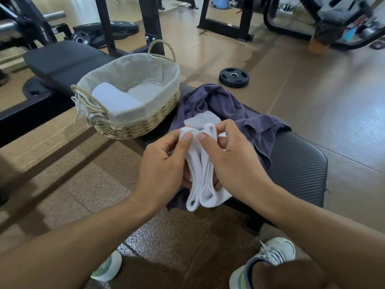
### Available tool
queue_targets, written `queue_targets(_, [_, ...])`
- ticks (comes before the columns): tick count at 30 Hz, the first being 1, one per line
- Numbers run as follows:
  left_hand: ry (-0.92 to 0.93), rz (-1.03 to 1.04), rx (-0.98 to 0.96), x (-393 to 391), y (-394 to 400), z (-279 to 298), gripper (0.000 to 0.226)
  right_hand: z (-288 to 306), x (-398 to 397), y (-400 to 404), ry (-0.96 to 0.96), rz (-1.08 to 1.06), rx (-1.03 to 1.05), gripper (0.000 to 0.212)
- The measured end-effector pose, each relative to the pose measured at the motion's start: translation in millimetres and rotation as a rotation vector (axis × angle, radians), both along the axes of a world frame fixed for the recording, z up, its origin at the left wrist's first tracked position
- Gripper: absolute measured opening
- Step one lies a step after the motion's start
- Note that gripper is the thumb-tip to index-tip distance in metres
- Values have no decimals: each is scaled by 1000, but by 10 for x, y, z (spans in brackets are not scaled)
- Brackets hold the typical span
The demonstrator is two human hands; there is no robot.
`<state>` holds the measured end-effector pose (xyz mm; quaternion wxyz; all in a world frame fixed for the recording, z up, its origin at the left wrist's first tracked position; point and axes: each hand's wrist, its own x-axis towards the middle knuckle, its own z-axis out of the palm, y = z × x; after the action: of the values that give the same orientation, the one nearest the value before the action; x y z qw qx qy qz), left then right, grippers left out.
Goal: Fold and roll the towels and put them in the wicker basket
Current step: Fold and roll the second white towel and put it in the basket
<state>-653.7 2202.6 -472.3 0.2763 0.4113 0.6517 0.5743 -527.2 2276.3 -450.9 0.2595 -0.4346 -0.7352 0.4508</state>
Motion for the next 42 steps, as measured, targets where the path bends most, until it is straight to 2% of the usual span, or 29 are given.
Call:
queue_targets(3, [-15,-40,22,24,-11,15,23,16,11,-12,-5,8,-1,24])
queue_targets(9, [-17,-131,50,38,-45,8,40,47,24,-33,-6,50,-12,34])
queue_targets(12, [3,-215,40,43,-69,16,60,78,44,-29,35,72,-56,33])
queue_targets(15, [115,-230,7,45,-81,22,87,110,72,-4,27,83,-57,34])
queue_targets(19, [100,-215,-12,11,-60,-5,96,166,140,57,-80,150,-1,25])
queue_targets(22, [180,-219,-20,-21,-46,1,97,199,233,171,-160,190,132,6])
queue_targets(23, [239,-220,-13,-43,-37,9,99,218,276,224,-202,209,205,14])
queue_targets(25, [358,-232,26,-100,-11,44,102,246,366,331,-257,295,305,51])
queue_targets(27, [444,-291,93,-167,-3,81,102,284,424,377,-276,403,310,77])
queue_targets(29, [480,-378,155,-224,-17,97,100,295,456,392,-271,467,310,81])
queue_targets(30, [489,-410,173,-243,-31,100,97,304,467,394,-255,482,308,76])
queue_targets(34, [548,-416,175,-280,-58,115,90,305,507,403,-194,449,385,31])
queue_targets(36, [573,-399,80,-334,-52,128,92,297,523,433,-179,402,387,25])
queue_targets(38, [561,-391,-108,-411,-50,117,101,287,546,476,-147,359,346,25])
queue_targets(40, [458,-396,-235,-478,-47,85,87,287,573,518,-101,331,282,27])
queue_targets(42, [320,-381,-240,-495,-28,92,51,300,608,553,-80,324,250,31])
